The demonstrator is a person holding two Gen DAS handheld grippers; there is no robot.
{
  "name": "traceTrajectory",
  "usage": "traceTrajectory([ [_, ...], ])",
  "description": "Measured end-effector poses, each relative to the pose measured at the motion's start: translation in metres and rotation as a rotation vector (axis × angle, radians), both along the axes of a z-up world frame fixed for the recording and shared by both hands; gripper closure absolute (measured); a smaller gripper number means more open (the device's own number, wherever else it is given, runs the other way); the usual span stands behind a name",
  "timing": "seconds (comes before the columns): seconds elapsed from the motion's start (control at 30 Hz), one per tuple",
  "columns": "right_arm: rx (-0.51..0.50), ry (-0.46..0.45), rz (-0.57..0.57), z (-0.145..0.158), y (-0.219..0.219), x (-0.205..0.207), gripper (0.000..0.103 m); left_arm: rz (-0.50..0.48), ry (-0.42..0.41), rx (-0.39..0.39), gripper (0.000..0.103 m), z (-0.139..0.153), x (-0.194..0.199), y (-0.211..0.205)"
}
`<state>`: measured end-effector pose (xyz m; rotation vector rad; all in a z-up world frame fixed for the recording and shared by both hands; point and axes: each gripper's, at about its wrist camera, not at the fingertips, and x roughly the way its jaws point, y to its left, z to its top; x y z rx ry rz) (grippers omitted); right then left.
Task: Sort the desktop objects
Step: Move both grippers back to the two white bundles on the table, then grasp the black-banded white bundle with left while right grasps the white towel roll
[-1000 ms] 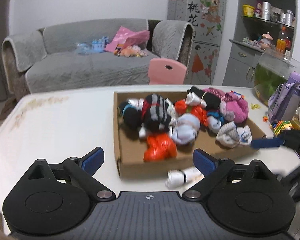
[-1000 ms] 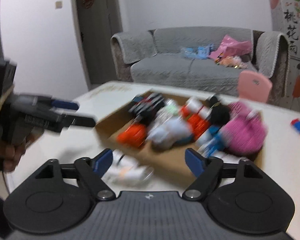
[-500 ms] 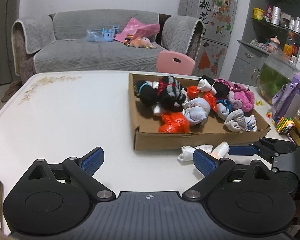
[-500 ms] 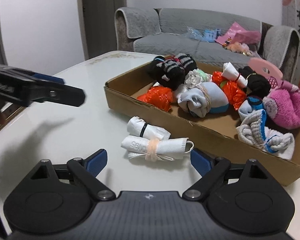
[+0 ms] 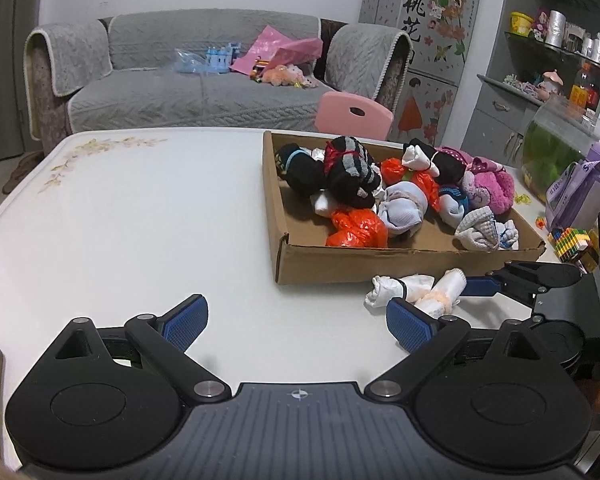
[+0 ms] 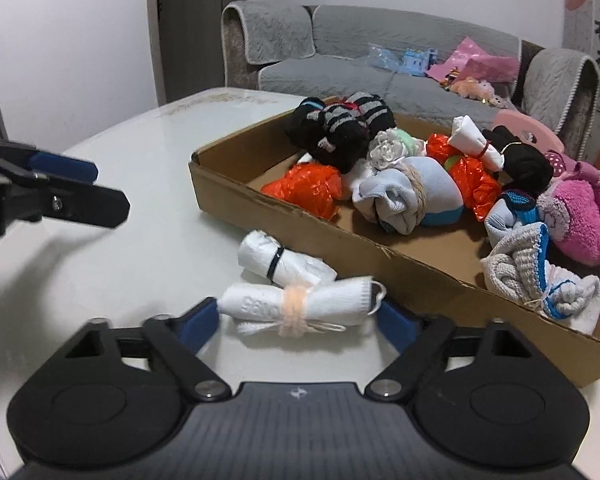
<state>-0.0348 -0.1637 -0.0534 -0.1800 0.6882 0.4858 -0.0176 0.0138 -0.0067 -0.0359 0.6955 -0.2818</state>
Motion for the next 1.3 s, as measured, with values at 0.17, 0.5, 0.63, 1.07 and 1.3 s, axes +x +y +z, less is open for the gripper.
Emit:
traceTrajectory([
  [0.17,0.006,0.007,0.023,0.002,-0.005,-0.002,0.033,-0.004,0.017,-0.002,0.005,-0.005,0.002,-0.006],
  [0.5,0.054,-0.016,-0.012,0.015,-0.06,-0.035,0.033,-0.093,0.037,0.058,0.004,-0.025,-0.001,-0.072],
  [0.63,0.07,-0.025,-0.042,0.023,-0.086,-0.04,0.033,-0.099,0.038,0.059,0.001,-0.034,0.005,-0.099],
  [1.07,0.171,-0.051,-0.119,0.028,-0.135,-0.036,0.033,0.034,0.04,0.066,0.001,-0.048,0.04,-0.123],
  [1.3,0.174,-0.055,-0.108,0.028,-0.133,-0.036,0.033,0.073,0.01,0.133,0.038,-0.046,0.036,-0.125],
])
